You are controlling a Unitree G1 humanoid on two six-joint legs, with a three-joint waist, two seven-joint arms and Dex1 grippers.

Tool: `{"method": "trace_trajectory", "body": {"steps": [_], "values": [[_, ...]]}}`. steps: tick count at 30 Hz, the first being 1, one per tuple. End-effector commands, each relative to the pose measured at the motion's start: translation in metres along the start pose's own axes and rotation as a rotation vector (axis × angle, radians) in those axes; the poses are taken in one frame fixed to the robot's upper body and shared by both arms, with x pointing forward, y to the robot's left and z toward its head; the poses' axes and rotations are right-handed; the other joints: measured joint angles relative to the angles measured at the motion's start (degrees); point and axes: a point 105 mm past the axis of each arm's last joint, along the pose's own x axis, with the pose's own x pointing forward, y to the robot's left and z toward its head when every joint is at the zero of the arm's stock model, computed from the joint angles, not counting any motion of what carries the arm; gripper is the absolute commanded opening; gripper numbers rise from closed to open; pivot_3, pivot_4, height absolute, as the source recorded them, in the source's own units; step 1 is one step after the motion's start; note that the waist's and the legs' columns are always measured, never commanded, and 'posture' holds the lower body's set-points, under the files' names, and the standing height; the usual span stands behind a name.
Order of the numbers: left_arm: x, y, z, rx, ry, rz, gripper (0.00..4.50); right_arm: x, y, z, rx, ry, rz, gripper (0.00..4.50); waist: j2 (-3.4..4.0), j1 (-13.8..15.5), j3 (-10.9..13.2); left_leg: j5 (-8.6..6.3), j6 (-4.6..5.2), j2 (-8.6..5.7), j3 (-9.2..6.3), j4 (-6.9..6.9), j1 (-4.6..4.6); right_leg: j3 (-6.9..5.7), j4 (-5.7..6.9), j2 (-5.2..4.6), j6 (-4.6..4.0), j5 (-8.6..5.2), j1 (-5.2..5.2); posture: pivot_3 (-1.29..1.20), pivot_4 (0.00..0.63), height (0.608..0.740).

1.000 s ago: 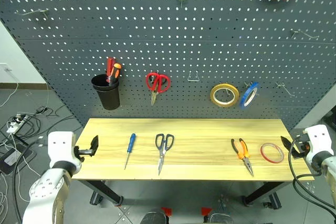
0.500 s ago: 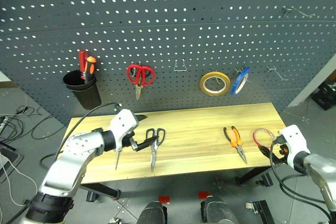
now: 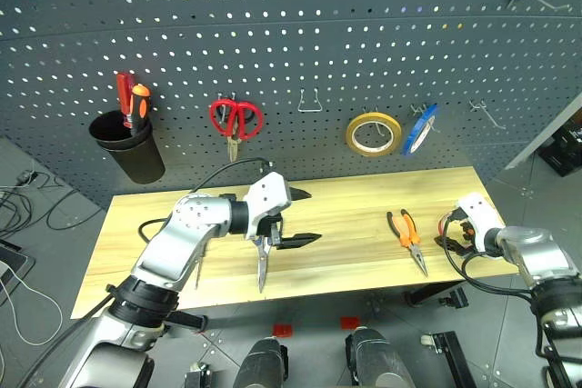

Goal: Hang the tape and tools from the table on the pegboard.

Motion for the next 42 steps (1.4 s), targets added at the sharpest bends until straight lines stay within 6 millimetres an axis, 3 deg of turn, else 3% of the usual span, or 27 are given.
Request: {"method": "trace_trajectory", "body": {"steps": [1, 3, 6, 15, 18, 22, 25, 30, 32, 35, 38, 42], "values": [[0.013, -0.012, 0.009, 0.039, -0.022, -0.080, 4.49, 0.006, -0.003, -0.001, -0.025, 0.040, 0.005, 4.50, 0.00, -0.04, 0.91, 0.00, 0.00, 0.01, 0.00, 0.00, 0.01, 0.01, 0.02, -0.01, 0.00, 0.00, 0.00, -0.07, 0.267, 0.740], [0.018, -0.018, 0.011, 0.020, -0.027, -0.116, 4.49, 0.009, -0.006, -0.004, -0.034, 0.068, 0.000, 4.50, 0.01, -0.13, 1.69, 0.00, 0.00, 0.04, -0.01, 0.00, 0.00, 0.02, 0.10, -0.01, 0.00, 0.00, -0.04, -0.07, 0.278, 0.740], [0.023, -0.019, 0.008, 0.021, -0.015, -0.141, 4.50, 0.012, -0.008, -0.009, -0.039, 0.117, 0.001, 3.89, -0.25, -0.27, 2.55, 0.01, 0.01, 0.05, -0.02, 0.05, 0.00, 0.02, 0.22, -0.02, 0.00, -0.01, -0.06, -0.06, 0.292, 0.740], [0.032, -0.017, 0.008, 0.025, -0.031, -0.138, 4.50, 0.012, -0.005, -0.017, -0.102, 0.190, 0.053, 0.76, -0.82, -0.45, 3.35, 0.01, 0.01, 0.12, -0.29, 0.34, -0.02, -0.04, 0.40, -0.04, 0.00, -0.01, 0.00, -0.06, 0.300, 0.740], [0.036, -0.019, 0.014, 0.006, -0.064, -0.141, 4.50, -0.004, -0.020, -0.001, -0.084, 0.067, -0.018, 0.03, -0.80, -0.34, 3.51, 0.00, 0.02, 0.14, -0.39, 0.60, -0.09, -0.04, 0.46, -0.10, 0.05, 0.02, 0.04, -0.07, 0.289, 0.740], [0.040, -0.015, 0.014, 0.023, -0.066, -0.111, 4.50, -0.055, -0.038, 0.030, -0.061, -0.169, -0.233, 0.01, -0.04, 0.65, 3.80, 0.00, 0.01, 0.07, -0.64, 0.71, -0.35, -0.20, 0.53, -0.18, 0.10, 0.02, -0.08, -0.10, 0.280, 0.740], [0.046, -0.006, 0.027, 0.017, -0.126, -0.059, 4.50, -0.097, -0.017, 0.046, -0.080, -0.347, -0.377, 0.01, -0.01, 0.28, 3.80, 0.05, -0.05, 0.05, -0.64, 0.83, -1.26, -0.19, 0.79, -0.20, 0.15, 0.02, -1.04, -0.13, 0.288, 0.740], [0.055, 0.004, 0.045, 0.044, -0.192, -0.024, 4.50, -0.139, 0.031, 0.085, -0.149, -0.640, -0.511, 0.01, -0.18, -1.11, 3.91, 0.05, -0.03, 0.05, -0.61, 0.81, -1.24, -0.08, 1.02, -0.13, 0.14, 0.02, -1.16, -0.15, 0.297, 0.740], [0.058, 0.008, 0.053, 0.051, -0.221, -0.005, 4.50, -0.147, 0.035, 0.104, -0.140, -0.741, -0.538, 0.01, -0.22, -1.60, 3.95, 0.05, -0.03, 0.01, -0.48, 0.83, -1.08, 0.05, 1.10, -0.15, 0.16, 0.01, -1.11, -0.16, 0.299, 0.740], [0.062, 0.017, 0.065, 0.049, -0.264, 0.029, 4.50, -0.147, 0.026, 0.131, -0.094, -0.847, -0.546, 0.01, -0.29, -1.94, 4.02, 0.05, -0.02, -0.03, -0.29, 0.85, -1.00, 0.17, 1.10, -0.15, 0.22, 0.05, -1.10, -0.16, 0.300, 0.740], [0.066, 0.024, 0.074, 0.033, -0.292, 0.055, 4.50, -0.138, 0.013, 0.157, -0.036, -0.933, -0.527, 0.01, -0.44, -2.17, 4.16, 0.06, -0.01, -0.02, -0.32, 0.84, -1.01, 0.11, 1.08, -0.10, 0.21, 0.05, -1.11, -0.16, 0.298, 0.740], [0.072, 0.026, 0.075, 0.066, -0.275, 0.055, 4.50, -0.122, -0.015, 0.175, 0.060, -0.967, -0.530, 0.01, -0.38, -2.30, 4.28, 0.07, -0.02, 0.00, -0.32, 0.80, -1.09, 0.03, 1.01, -0.07, 0.20, 0.05, -1.15, -0.16, 0.298, 0.740]]}}
